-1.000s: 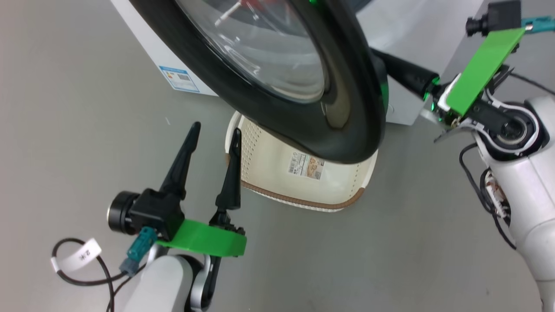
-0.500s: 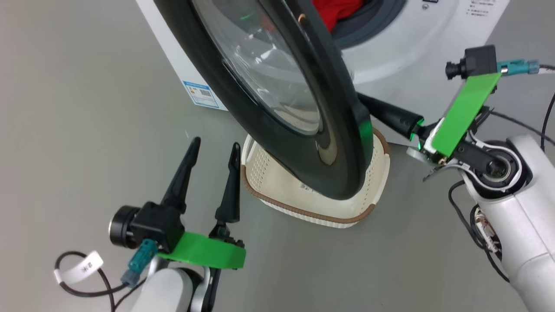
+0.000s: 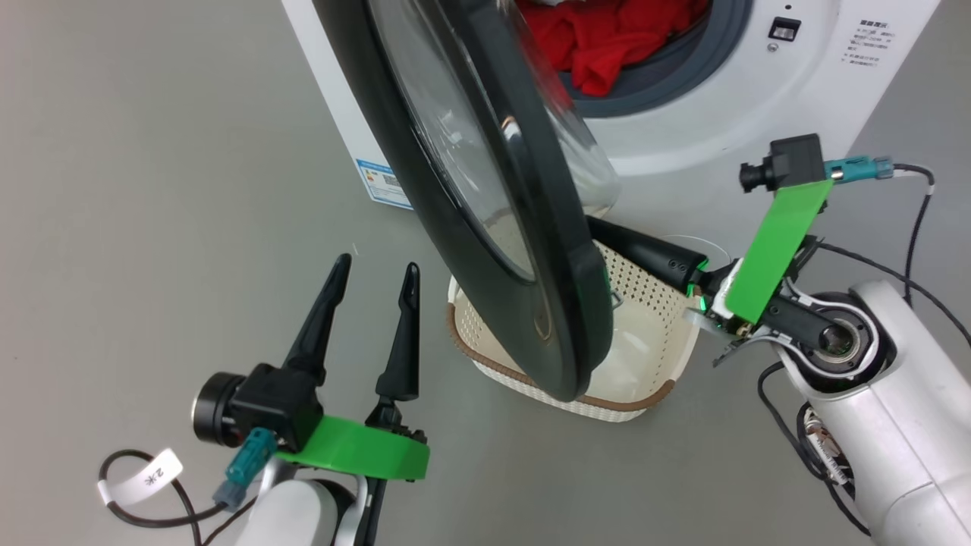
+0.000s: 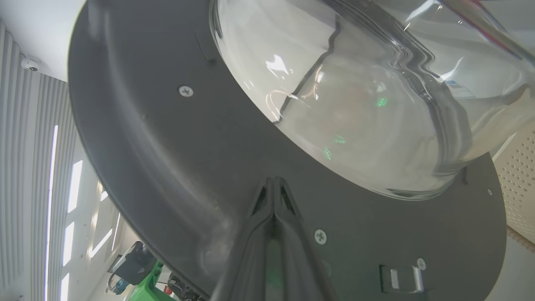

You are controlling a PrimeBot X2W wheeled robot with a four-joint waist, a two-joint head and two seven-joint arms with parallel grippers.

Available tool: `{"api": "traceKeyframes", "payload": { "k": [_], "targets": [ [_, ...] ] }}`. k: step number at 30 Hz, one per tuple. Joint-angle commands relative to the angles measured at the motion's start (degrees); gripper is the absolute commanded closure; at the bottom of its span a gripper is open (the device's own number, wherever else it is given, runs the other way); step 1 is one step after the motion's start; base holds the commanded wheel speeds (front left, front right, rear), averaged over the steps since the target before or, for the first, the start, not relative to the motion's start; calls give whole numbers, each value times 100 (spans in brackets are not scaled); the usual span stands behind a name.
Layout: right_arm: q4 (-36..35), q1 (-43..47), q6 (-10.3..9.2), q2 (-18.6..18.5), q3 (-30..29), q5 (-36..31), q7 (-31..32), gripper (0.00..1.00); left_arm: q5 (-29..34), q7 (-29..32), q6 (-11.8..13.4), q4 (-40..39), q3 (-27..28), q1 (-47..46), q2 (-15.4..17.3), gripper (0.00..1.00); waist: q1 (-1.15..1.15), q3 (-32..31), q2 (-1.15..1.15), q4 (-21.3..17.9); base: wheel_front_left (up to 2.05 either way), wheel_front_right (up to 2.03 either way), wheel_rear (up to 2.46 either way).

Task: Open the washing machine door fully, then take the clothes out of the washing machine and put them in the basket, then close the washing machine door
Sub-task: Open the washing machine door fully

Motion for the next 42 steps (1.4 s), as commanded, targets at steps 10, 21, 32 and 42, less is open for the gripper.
{"api": "traceKeyframes", "payload": {
  "k": [10, 21, 32, 42],
  "targets": [
    [-289, 217, 44, 182, 243, 90, 59, 100, -73, -29, 82, -125, 215, 105, 101, 0, 0, -134, 0, 280, 0, 0, 0],
    [-261, 271, 44, 212, 352, 144, 91, 100, -135, -29, 112, -164, 205, 166, 101, 0, 0, -177, 0, 567, 0, 0, 0],
    [-244, 321, 44, 259, 493, 224, 121, 100, -164, -29, 130, -140, 169, 202, 101, 0, 0, -273, 0, 839, 0, 0, 0],
    [-194, 355, 44, 328, 644, 276, 101, 100, -178, -29, 138, -139, 178, 266, 101, 0, 0, -311, 0, 995, 0, 0, 0]
  ]
}}
